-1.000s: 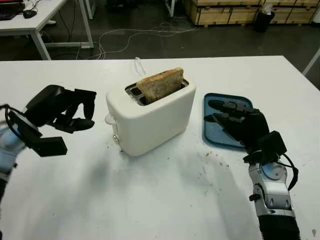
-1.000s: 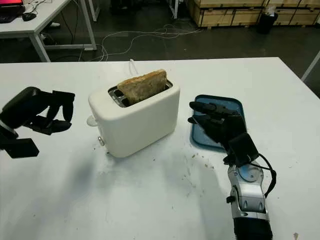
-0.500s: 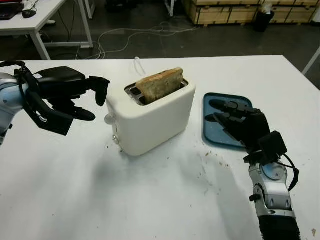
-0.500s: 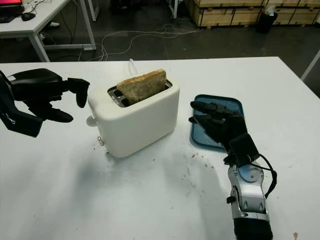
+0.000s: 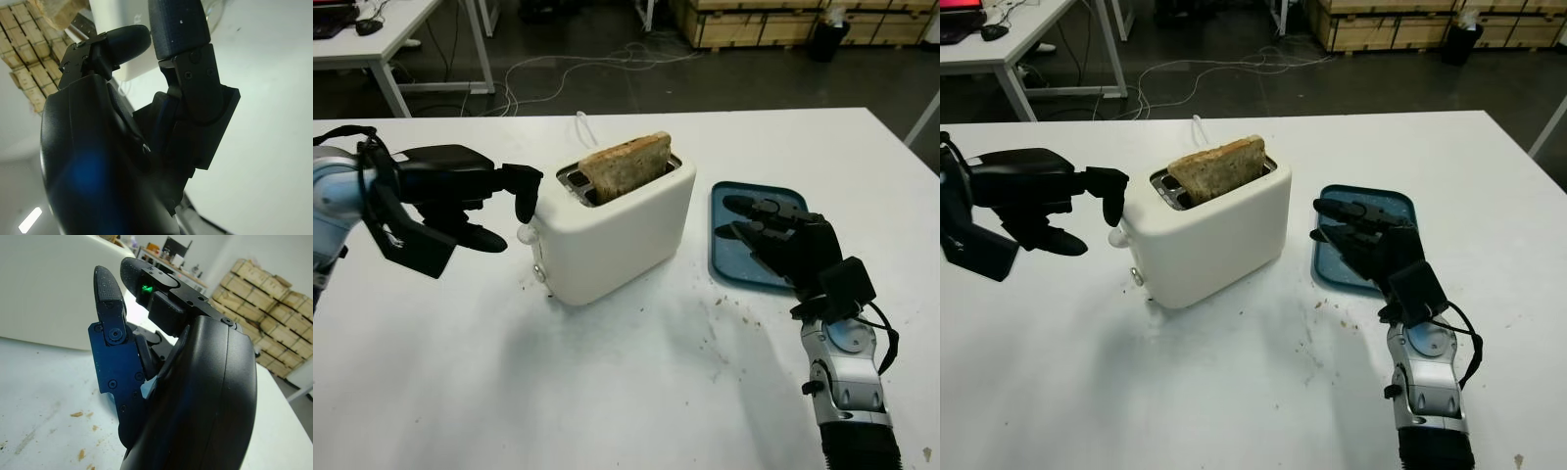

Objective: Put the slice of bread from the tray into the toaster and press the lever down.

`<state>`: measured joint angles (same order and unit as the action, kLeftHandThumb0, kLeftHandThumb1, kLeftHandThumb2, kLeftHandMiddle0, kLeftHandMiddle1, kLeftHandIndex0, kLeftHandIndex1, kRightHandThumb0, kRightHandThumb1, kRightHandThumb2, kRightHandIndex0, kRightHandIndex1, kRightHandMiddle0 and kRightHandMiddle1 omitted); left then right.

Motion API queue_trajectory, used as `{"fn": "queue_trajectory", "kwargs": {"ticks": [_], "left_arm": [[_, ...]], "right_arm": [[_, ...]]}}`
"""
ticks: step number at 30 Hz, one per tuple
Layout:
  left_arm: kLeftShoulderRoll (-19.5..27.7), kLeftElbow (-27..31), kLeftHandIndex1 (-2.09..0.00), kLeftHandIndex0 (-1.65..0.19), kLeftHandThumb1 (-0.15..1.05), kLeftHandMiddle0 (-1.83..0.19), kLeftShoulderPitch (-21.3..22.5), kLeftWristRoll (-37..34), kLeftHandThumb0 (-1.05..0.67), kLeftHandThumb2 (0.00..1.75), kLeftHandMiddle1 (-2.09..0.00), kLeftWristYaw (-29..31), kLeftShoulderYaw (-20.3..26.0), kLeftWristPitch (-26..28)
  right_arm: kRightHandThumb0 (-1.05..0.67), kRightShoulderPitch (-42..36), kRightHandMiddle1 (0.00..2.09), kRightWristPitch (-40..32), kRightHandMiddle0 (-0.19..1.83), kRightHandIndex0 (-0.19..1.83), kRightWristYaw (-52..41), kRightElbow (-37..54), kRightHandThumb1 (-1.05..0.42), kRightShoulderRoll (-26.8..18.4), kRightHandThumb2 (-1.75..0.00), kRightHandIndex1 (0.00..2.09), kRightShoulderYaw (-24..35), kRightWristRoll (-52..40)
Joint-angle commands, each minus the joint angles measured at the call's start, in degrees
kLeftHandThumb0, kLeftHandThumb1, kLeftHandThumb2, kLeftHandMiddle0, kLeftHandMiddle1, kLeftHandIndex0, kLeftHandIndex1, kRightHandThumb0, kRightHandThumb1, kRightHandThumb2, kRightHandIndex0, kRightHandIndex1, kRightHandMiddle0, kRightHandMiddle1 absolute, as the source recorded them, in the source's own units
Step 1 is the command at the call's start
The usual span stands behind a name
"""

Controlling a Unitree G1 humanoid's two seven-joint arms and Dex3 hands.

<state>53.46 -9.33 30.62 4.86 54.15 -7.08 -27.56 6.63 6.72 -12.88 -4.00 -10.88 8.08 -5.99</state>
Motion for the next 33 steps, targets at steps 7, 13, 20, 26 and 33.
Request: {"fn": "queue_trajectory", "kwargs": {"ticks": [7,13,20,26,33], "left_arm": [[4.1,4.8,-1.63,0.00,0.92,-1.54,-3.9,-5.7,-1.05,0.62,-1.73,5.4,4.4,5.8],[4.3,5.9,-1.70,0.00,0.92,-1.57,-4.7,-3.1,-1.05,0.66,-1.73,4.6,4.6,8.4],[3.5,6.8,-1.73,0.00,0.92,-1.57,-4.9,-0.8,-1.05,0.65,-1.72,3.7,4.1,11.1],[2.7,7.0,-1.47,0.00,0.92,-1.57,-5.2,-1.4,-1.05,0.63,-1.69,3.9,3.8,11.6],[0.4,5.9,-1.29,0.00,0.92,-1.56,-6.2,-0.6,-1.05,0.63,-1.65,2.1,3.1,9.3]], "right_arm": [[-0.52,0.3,0.00,0.2,1.05,0.85,0.1,-0.3,-0.92,0.0,-0.11,0.69,0.0,-0.5],[-0.51,0.4,0.00,0.8,1.05,0.85,-0.1,-0.7,-0.92,0.0,-0.11,0.68,-0.1,-0.4],[-0.51,0.4,0.00,0.4,1.06,0.86,0.0,-0.3,-0.92,0.0,-0.11,0.68,-0.1,-0.4],[-0.52,0.3,0.00,-0.1,1.05,0.85,-0.2,0.0,-0.92,-0.1,-0.11,0.67,-0.2,-0.6],[-0.52,0.3,0.00,0.2,1.05,0.85,0.0,0.0,-0.92,-0.1,-0.11,0.68,-0.3,-0.2]]}}
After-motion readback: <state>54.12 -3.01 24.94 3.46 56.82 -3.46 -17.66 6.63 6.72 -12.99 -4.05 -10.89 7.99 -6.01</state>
